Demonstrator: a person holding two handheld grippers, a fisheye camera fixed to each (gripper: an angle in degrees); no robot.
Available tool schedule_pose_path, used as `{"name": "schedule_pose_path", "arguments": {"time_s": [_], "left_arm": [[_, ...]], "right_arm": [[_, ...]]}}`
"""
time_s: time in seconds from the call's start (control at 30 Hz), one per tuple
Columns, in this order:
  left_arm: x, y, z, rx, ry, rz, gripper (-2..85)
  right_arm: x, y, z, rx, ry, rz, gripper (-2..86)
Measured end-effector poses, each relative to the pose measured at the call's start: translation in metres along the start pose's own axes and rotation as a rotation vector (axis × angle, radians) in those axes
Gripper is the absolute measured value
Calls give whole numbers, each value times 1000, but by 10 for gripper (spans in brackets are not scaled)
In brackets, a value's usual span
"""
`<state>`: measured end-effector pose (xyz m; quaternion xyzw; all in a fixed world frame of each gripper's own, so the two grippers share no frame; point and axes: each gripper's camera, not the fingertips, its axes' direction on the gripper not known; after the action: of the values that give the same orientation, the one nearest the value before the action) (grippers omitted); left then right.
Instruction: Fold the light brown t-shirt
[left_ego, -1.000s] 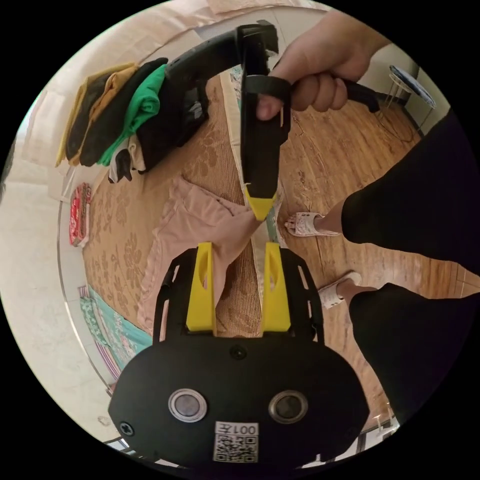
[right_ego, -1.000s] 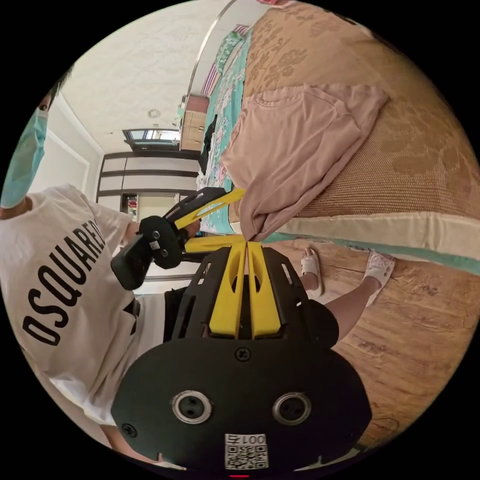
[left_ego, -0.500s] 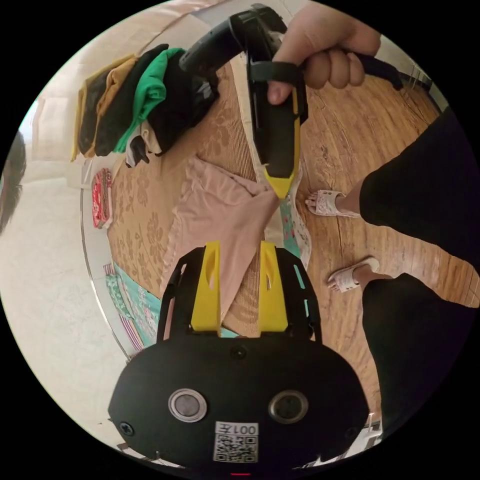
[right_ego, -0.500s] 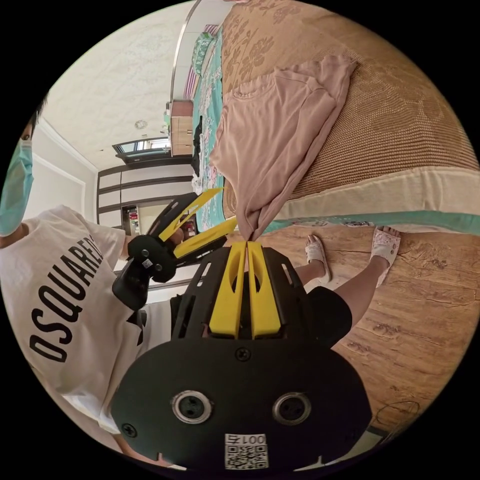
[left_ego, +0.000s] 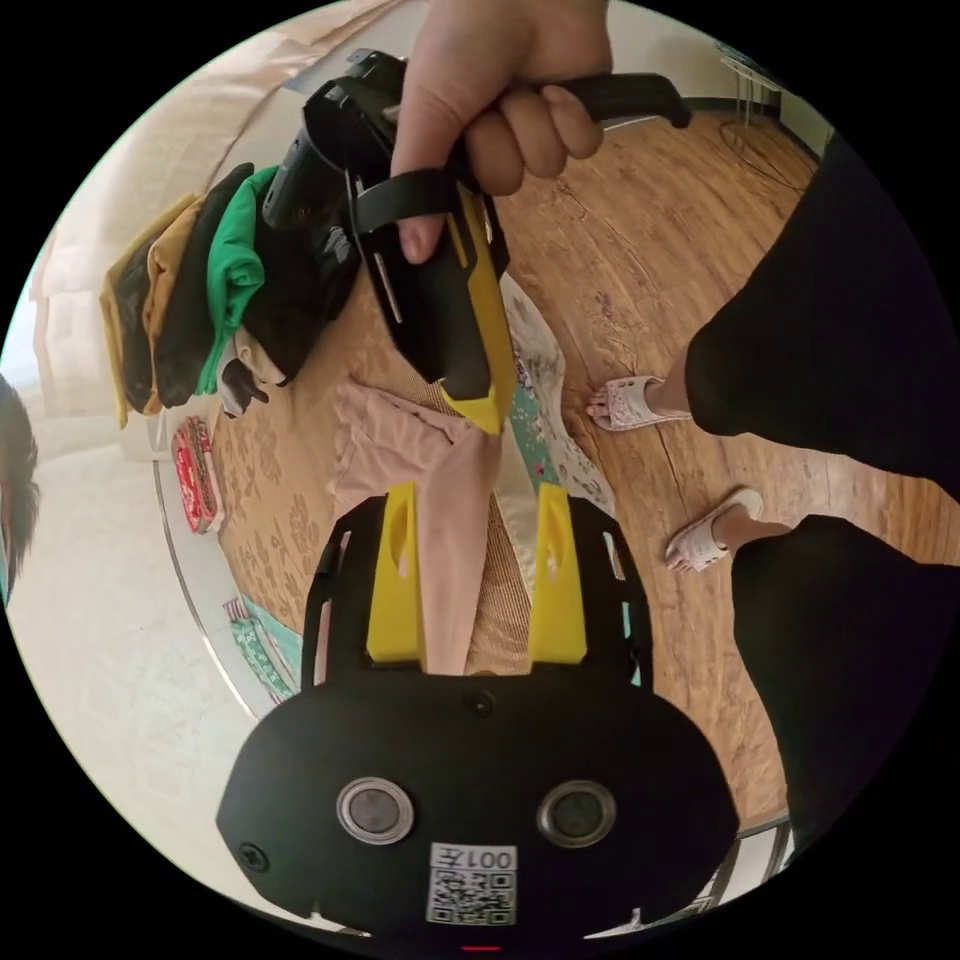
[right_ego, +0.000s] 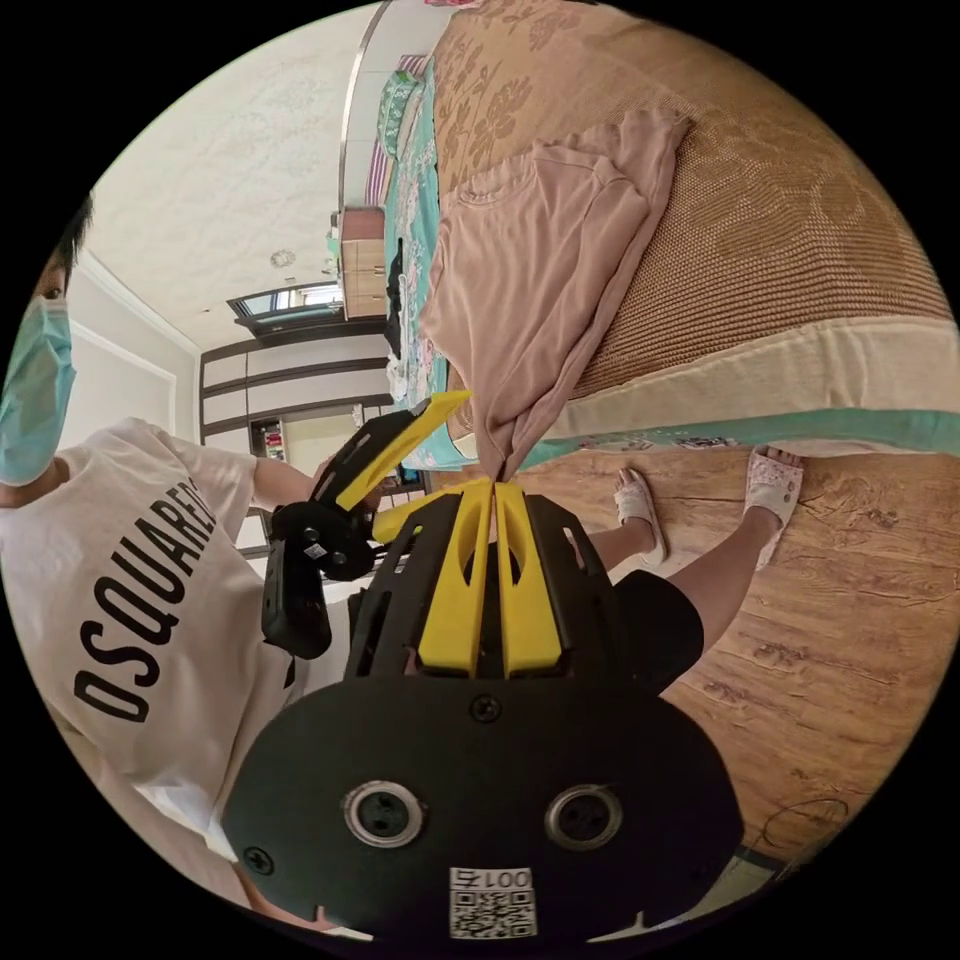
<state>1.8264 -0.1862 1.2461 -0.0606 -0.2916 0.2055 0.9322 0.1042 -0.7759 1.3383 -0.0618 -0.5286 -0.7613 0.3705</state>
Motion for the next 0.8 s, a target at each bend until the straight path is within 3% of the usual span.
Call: {"name": "schedule_pose_path", "arguments": {"time_s": [0.17,0.23,0.3,0.47,0.7,0.8], "left_arm": [[1,0,-1,-13,-41,-36,169],[1,0,-1,-1,-53,-45,147],[-1,5,-7,52,-105,-80,57],[-14,22,-16,59,-19,-166,12],[-36,58,-24,41,56,-301,3],[-50,76,-31,54,55,-373,0]], "right_arm": [[5,2,1,20,-43,9,5],[7,3,-2,48,-102,17,6],[9,4,-5,64,-132,25,7],[14,8,-15,80,-147,16,16],[1,12,-52,151,166,-59,84],[11,-5,-63,298,122,26,108]]}}
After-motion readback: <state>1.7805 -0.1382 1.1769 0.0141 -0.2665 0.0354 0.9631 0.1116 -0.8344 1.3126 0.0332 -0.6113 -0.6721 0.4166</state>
